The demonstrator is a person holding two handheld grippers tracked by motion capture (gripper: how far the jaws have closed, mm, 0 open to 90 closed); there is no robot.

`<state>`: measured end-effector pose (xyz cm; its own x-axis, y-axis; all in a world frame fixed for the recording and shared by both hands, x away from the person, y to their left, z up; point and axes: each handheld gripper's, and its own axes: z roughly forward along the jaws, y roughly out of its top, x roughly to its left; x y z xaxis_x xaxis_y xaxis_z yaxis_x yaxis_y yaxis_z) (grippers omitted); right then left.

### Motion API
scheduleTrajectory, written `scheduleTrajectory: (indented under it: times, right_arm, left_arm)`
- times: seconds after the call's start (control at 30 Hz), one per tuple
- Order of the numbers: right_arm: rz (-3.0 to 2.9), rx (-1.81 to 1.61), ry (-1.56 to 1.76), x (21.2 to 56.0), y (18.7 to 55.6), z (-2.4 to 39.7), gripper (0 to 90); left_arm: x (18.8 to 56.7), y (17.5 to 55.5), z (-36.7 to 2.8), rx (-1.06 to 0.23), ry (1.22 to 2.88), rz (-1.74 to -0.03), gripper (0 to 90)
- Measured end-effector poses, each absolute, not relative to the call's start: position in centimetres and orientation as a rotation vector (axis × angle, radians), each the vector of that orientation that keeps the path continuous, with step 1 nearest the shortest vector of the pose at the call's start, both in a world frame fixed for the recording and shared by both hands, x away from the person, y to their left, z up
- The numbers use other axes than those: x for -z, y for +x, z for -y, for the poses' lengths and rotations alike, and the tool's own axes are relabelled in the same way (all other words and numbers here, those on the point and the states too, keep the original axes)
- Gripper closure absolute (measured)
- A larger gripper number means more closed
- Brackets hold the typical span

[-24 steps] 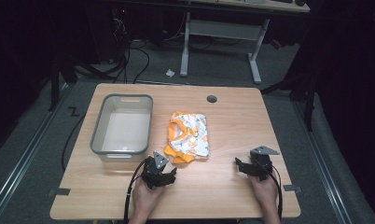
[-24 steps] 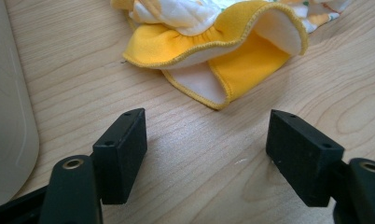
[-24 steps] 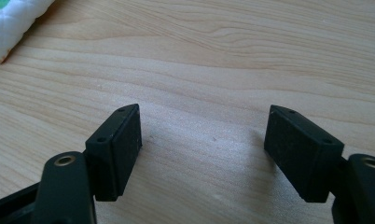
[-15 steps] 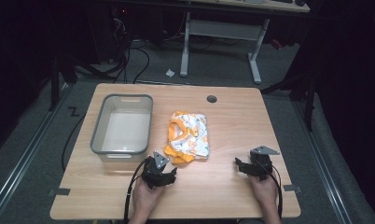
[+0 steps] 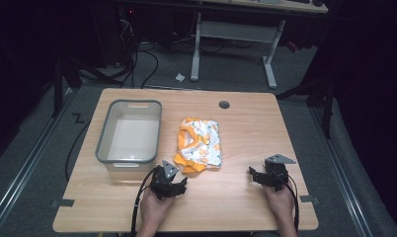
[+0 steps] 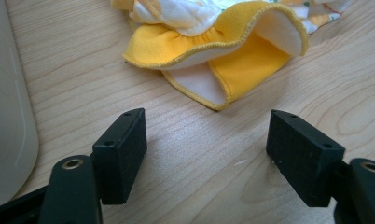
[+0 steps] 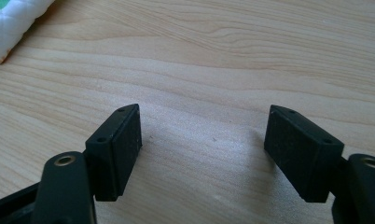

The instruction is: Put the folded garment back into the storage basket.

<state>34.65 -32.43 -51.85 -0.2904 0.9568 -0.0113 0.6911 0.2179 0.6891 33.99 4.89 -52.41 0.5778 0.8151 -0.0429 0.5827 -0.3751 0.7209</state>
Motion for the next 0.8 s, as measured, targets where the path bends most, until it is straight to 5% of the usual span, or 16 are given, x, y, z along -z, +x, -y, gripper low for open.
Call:
scheduleTrajectory:
  times: [0.8]
  right_arm:
    - [-2.064,-0.815,1.520,51.84,34.62,32.42,27.7]
  left_arm:
    - [51.85,34.03,-5.27,-0.335,2.063,-1.162,28.3]
